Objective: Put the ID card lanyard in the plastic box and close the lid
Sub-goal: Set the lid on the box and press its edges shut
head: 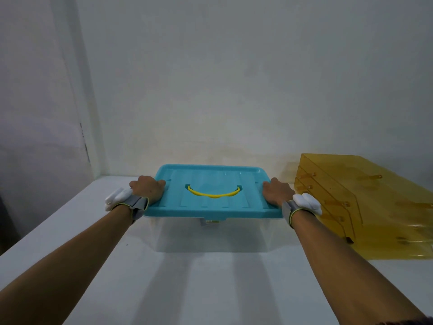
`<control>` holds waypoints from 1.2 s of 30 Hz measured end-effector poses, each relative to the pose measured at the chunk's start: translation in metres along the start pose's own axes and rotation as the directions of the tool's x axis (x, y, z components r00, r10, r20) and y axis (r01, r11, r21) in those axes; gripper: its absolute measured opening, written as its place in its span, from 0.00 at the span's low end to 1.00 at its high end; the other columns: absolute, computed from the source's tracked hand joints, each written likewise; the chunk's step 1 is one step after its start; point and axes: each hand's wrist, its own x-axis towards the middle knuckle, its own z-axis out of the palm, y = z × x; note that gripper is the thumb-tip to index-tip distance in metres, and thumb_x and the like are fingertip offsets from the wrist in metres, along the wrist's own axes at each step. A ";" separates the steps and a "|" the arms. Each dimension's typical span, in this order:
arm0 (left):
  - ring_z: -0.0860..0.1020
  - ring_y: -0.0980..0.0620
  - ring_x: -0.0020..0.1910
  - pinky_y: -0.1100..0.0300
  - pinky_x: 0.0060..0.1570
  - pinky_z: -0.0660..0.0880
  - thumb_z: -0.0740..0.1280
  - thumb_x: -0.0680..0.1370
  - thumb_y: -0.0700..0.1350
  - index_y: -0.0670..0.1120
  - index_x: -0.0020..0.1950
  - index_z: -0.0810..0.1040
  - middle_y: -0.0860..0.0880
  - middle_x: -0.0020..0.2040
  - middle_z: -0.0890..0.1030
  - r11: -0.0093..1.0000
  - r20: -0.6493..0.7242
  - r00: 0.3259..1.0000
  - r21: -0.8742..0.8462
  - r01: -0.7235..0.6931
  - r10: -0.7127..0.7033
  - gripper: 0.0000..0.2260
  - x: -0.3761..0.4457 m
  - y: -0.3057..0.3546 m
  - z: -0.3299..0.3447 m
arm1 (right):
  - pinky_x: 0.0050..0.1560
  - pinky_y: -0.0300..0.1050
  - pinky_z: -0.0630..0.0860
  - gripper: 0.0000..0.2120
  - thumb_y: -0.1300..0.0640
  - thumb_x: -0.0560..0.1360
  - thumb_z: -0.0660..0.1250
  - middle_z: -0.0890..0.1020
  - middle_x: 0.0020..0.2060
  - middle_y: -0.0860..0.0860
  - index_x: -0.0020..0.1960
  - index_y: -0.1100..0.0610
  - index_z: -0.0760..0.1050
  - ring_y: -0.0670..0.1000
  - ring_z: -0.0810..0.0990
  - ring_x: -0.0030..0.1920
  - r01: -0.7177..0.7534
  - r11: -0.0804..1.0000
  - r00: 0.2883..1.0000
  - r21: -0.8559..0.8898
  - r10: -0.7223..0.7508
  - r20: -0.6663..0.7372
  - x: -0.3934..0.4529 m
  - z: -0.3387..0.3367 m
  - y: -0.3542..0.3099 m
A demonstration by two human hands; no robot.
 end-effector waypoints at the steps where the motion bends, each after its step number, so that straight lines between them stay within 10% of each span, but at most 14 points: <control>1: 0.74 0.40 0.60 0.49 0.58 0.71 0.56 0.81 0.54 0.36 0.63 0.75 0.38 0.60 0.77 0.999 -0.045 0.999 0.031 -0.007 0.009 0.24 0.001 -0.001 0.001 | 0.59 0.51 0.72 0.23 0.47 0.83 0.48 0.76 0.65 0.62 0.70 0.60 0.66 0.62 0.77 0.62 -0.004 1.000 1.000 0.008 0.004 0.004 0.001 0.000 -0.001; 11: 0.76 0.36 0.57 0.46 0.54 0.76 0.71 0.74 0.53 0.38 0.60 0.74 0.37 0.59 0.76 0.997 -0.269 0.963 -0.079 -0.019 -0.003 0.23 -0.001 -0.005 -0.005 | 0.50 0.47 0.71 0.27 0.44 0.82 0.53 0.79 0.63 0.61 0.68 0.65 0.70 0.61 0.79 0.59 -0.082 0.997 0.991 0.003 0.082 -0.108 0.001 0.001 -0.001; 22: 0.76 0.38 0.44 0.49 0.43 0.74 0.62 0.78 0.44 0.44 0.53 0.68 0.40 0.48 0.77 0.986 -0.234 0.959 -0.009 -0.169 0.162 0.07 0.003 -0.003 0.000 | 0.53 0.53 0.75 0.23 0.45 0.79 0.62 0.76 0.61 0.60 0.65 0.62 0.67 0.63 0.77 0.59 -0.055 0.998 0.945 -0.025 0.044 -0.325 -0.014 -0.002 -0.006; 36: 0.77 0.35 0.51 0.51 0.43 0.69 0.61 0.78 0.38 0.44 0.58 0.69 0.40 0.53 0.75 0.932 -0.235 0.910 0.213 -0.294 0.341 0.09 -0.002 0.002 0.001 | 0.39 0.49 0.68 0.14 0.61 0.80 0.56 0.70 0.43 0.57 0.65 0.58 0.63 0.59 0.71 0.41 0.193 0.978 0.951 -0.075 -0.206 -0.230 -0.030 -0.011 -0.008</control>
